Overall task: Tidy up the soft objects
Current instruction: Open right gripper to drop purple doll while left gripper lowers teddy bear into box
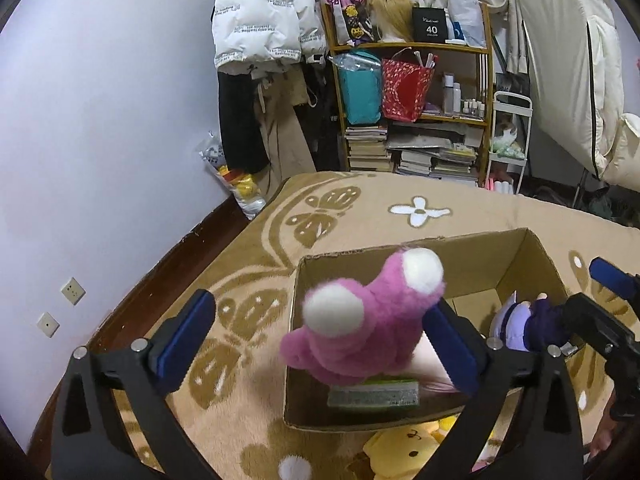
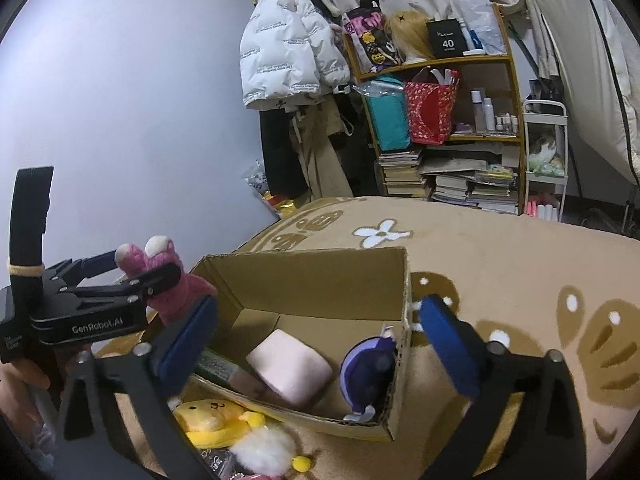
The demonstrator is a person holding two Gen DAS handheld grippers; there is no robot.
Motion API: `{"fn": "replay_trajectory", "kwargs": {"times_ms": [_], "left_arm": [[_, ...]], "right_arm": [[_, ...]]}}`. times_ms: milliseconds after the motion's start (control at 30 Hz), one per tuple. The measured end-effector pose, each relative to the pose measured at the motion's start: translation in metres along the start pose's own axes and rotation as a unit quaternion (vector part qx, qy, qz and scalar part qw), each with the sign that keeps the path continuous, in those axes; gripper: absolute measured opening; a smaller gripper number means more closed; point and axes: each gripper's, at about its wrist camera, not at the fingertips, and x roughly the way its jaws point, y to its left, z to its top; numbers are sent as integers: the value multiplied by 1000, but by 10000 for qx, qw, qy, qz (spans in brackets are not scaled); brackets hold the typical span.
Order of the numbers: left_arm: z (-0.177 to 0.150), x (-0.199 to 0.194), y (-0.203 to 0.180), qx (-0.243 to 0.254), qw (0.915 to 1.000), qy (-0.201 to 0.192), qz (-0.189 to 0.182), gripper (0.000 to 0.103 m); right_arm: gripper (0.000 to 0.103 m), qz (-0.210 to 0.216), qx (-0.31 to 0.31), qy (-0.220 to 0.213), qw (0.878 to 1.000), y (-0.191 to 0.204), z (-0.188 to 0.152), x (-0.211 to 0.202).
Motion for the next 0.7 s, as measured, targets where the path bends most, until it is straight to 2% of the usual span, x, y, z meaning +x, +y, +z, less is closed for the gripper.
{"fn": "replay_trajectory", "kwargs": {"times_ms": [467,633,700], "left_arm": [[-5,-13,11,-118,9999,48,63,103],[-5,-18,13,-159,9998,74,-36,103],[-6,-21,18,-311,9992,35,-244,103]], "right_arm": [[103,-102,24,48,9999,5,-1,-9],[103,-133,4,-22,9999,8,-2,-21],[103,-171,-7,-47,9998,8,-3,-25]]}}
